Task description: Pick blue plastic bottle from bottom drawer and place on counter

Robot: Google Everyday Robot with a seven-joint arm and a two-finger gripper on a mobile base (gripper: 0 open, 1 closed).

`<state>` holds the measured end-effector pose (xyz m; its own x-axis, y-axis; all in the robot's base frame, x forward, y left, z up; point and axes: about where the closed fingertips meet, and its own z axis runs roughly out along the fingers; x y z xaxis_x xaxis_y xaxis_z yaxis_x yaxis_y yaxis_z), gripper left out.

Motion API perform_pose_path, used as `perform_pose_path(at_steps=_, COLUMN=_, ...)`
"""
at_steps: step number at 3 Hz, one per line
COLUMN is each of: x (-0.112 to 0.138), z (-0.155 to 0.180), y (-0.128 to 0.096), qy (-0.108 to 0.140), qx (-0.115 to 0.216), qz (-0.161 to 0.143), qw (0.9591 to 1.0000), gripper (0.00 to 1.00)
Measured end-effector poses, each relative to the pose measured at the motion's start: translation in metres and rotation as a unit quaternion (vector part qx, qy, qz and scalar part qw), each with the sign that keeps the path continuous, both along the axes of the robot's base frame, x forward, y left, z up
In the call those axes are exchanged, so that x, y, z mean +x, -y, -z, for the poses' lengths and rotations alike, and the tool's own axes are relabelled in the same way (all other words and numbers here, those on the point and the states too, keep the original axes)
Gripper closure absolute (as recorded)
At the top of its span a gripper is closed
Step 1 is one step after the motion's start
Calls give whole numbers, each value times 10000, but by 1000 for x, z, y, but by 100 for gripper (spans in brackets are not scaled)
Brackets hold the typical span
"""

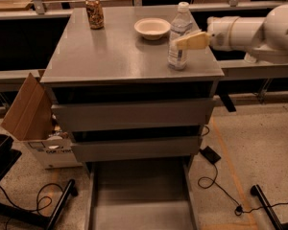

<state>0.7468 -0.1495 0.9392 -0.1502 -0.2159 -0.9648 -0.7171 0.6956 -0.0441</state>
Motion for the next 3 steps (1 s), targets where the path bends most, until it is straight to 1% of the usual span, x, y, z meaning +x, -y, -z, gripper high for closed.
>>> perform_pose_path(at_steps=1, x=-34, z=-62, y=70, qy=309, qx=-378, qz=42, qw=9988, gripper=0)
perform_pose_path(at_steps=2, x=-74, z=-112, y=127, qy=598, qx=-661, qz=182, qw=9959, gripper=0)
perform_pose_path(at_steps=3, x=-124, z=-168, y=166, qy=1153, qx=-897, qz=433, qw=9883, gripper=0)
